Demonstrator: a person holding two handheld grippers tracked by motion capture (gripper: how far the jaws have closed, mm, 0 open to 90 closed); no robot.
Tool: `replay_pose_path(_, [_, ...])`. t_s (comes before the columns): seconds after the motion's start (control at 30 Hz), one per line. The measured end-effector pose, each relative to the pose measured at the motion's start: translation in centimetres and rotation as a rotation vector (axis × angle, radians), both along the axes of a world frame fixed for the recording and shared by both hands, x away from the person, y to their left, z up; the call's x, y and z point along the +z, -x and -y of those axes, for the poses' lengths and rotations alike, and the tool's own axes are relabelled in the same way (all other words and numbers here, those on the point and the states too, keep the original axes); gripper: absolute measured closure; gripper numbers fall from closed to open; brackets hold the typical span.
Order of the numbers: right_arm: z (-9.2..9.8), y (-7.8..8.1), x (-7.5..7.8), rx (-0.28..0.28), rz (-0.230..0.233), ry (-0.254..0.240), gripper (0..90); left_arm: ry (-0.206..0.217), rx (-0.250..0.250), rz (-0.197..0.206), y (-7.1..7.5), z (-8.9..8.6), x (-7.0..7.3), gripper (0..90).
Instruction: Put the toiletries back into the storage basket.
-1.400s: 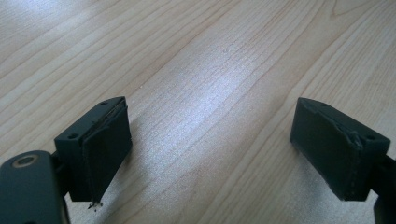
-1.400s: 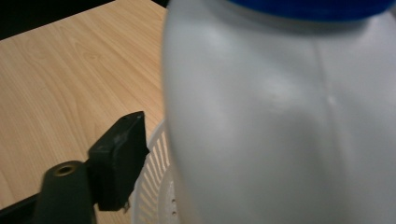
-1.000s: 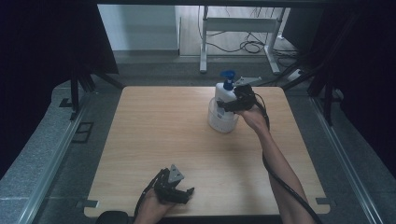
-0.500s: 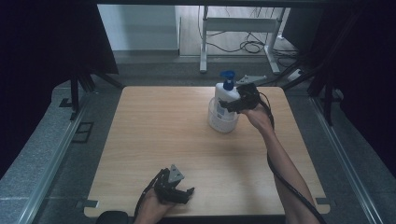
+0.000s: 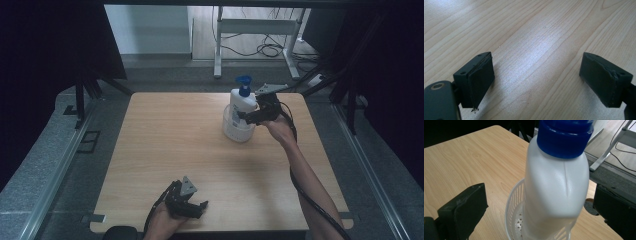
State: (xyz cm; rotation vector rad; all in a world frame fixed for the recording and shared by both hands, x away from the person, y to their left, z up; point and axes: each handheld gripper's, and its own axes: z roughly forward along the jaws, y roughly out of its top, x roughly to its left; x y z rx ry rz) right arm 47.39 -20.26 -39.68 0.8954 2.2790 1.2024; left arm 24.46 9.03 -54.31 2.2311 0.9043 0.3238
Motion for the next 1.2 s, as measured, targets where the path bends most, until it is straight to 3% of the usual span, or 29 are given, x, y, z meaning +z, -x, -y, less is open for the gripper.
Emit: replay_pose_path(1.2, [1.8, 3.9, -1.4, 0.022, -0.022, 0.02, 0.0, -0.003, 0.0, -0.001, 0.0, 0.0, 0.0, 11.9])
